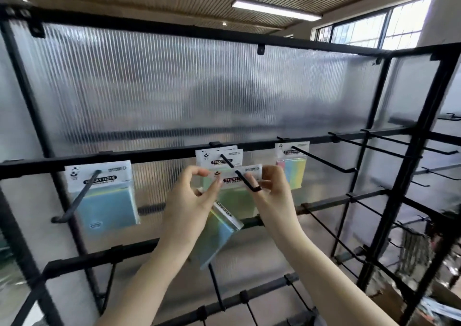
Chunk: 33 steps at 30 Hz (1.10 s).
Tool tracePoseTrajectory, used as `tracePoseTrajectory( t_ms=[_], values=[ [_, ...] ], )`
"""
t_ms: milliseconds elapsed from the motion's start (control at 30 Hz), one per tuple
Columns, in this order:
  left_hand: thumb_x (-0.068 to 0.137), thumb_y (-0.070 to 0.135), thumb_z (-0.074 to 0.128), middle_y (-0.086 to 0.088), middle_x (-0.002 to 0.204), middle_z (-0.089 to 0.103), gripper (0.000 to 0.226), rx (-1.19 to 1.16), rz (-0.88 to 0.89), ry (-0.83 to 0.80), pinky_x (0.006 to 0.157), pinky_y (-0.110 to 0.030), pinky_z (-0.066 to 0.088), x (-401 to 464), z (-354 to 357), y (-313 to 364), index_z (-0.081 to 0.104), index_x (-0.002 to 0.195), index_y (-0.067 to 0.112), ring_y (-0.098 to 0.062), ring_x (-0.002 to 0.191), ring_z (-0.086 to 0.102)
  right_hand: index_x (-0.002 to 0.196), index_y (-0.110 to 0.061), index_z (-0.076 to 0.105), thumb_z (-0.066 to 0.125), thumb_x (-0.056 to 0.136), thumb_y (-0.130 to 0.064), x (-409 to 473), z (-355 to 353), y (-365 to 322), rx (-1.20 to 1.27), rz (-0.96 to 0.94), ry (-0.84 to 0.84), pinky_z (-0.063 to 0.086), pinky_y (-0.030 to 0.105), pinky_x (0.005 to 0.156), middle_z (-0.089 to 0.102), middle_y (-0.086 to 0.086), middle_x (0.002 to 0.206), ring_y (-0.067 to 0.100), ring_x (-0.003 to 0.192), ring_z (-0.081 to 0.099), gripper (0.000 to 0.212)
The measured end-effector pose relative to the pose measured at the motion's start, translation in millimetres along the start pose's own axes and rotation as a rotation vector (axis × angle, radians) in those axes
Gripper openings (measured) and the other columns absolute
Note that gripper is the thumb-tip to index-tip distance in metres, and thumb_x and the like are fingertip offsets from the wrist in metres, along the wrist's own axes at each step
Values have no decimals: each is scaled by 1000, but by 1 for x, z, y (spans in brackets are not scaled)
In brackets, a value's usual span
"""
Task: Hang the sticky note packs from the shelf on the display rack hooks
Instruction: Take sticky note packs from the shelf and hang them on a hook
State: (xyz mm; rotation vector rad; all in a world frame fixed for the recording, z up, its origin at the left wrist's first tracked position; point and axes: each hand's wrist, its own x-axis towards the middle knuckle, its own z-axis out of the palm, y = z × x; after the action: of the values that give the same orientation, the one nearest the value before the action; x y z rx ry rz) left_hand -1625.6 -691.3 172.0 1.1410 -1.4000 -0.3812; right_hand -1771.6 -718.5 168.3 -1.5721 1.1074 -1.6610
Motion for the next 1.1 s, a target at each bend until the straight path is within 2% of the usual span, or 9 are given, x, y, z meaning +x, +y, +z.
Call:
tracePoseTrajectory(
  t_ms=[267,400,500,633,700,767,900,1000,1100],
  values=[
    [85,35,66,7,68,60,25,142,-46,151,35,-12,38,21,8,-19,41,80,34,8,55,60,108,-20,42,68,88,-24,33,18,15,-63,39,-58,46,18,80,53,-2,107,12,97,54,33],
    [86,39,65,4,72,63,23,192,-70,202,42,-26,49,19,9,-22,43,83,31,-4,59,64,108,-21,42,64,90,-25,35,18,23,-48,37,-54,42,13,73,52,-6,101,9,94,54,29],
    [87,37,63,3,70,64,21,172,-60,249,40,-28,45,9,12,-21,45,81,30,-7,59,66,103,-23,44,59,94,-25,33,13,30,-16,77,-47,45,10,64,54,-8,98,3,88,54,18],
    [89,30,62,2,64,63,20,144,11,301,38,-32,42,-12,25,-12,45,79,29,-15,57,64,100,-20,50,49,98,-21,21,-4,35,-12,109,-32,48,17,73,59,-4,96,10,88,58,2],
    [89,26,62,2,62,61,20,135,57,317,41,-37,43,-23,37,-6,45,79,30,-19,55,62,95,-18,53,46,99,-22,10,-16,31,35,129,-57,46,13,67,63,-3,90,11,82,61,9],
    [89,24,62,3,61,58,20,114,81,331,43,-40,45,-33,51,1,46,81,32,-16,53,59,92,-16,56,44,100,-26,-3,-32,26,118,186,-128,49,23,70,67,3,89,16,81,63,18],
    [90,27,59,7,60,54,11,24,86,341,44,-28,39,-48,83,17,47,90,27,-7,48,51,102,-9,62,43,99,-36,-24,-69,18,134,218,-292,55,35,76,69,7,96,17,88,66,33],
    [90,24,59,2,64,59,11,-54,81,342,47,-25,42,-56,104,34,48,89,27,-9,52,56,97,-10,60,54,96,-26,-35,-96,12,131,201,-338,55,35,72,70,7,94,17,84,67,17],
    [90,23,59,7,63,57,10,-127,98,298,46,-12,38,-64,121,53,49,89,26,0,51,54,91,-14,62,62,92,-19,-38,-126,7,114,158,-303,55,41,75,72,5,89,21,84,68,5]
  ],
)
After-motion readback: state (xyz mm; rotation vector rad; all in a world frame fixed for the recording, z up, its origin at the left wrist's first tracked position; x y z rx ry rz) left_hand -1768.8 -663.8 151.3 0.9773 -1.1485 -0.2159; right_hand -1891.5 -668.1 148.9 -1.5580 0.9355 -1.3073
